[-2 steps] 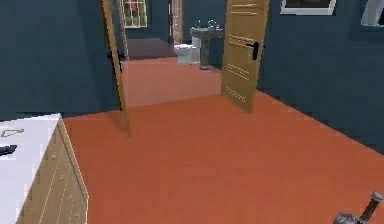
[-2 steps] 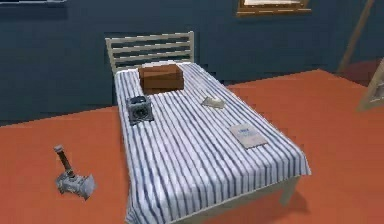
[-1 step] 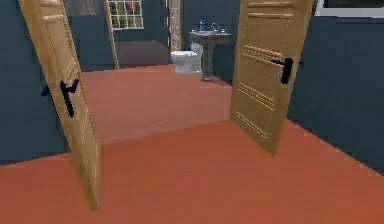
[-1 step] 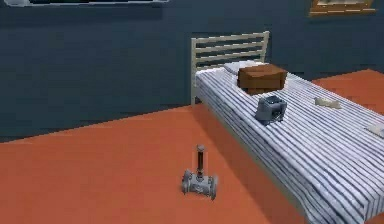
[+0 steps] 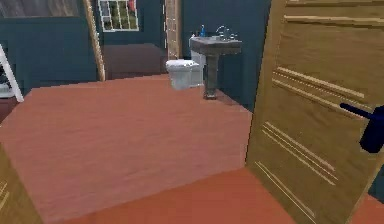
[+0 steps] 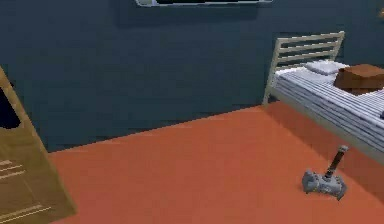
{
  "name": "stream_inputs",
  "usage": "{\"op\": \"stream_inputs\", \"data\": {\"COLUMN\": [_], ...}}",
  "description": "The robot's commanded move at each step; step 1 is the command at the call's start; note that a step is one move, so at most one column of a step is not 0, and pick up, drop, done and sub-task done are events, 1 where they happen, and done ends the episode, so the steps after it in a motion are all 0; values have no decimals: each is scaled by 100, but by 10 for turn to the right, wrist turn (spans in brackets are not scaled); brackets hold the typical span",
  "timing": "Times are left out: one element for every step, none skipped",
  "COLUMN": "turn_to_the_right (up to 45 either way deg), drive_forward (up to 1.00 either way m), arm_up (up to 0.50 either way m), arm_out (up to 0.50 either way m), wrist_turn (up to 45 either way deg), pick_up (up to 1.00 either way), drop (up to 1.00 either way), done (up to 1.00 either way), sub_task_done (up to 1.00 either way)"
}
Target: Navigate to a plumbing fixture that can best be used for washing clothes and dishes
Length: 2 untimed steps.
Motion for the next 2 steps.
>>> {"op": "stream_inputs", "data": {"turn_to_the_right": [0,0], "drive_forward": [100,100], "arm_up": [0,0], "arm_out": [0,0], "wrist_turn": [0,0], "pick_up": [0,0], "drop": [0,0], "done": [0,0], "sub_task_done": [0,0]}}
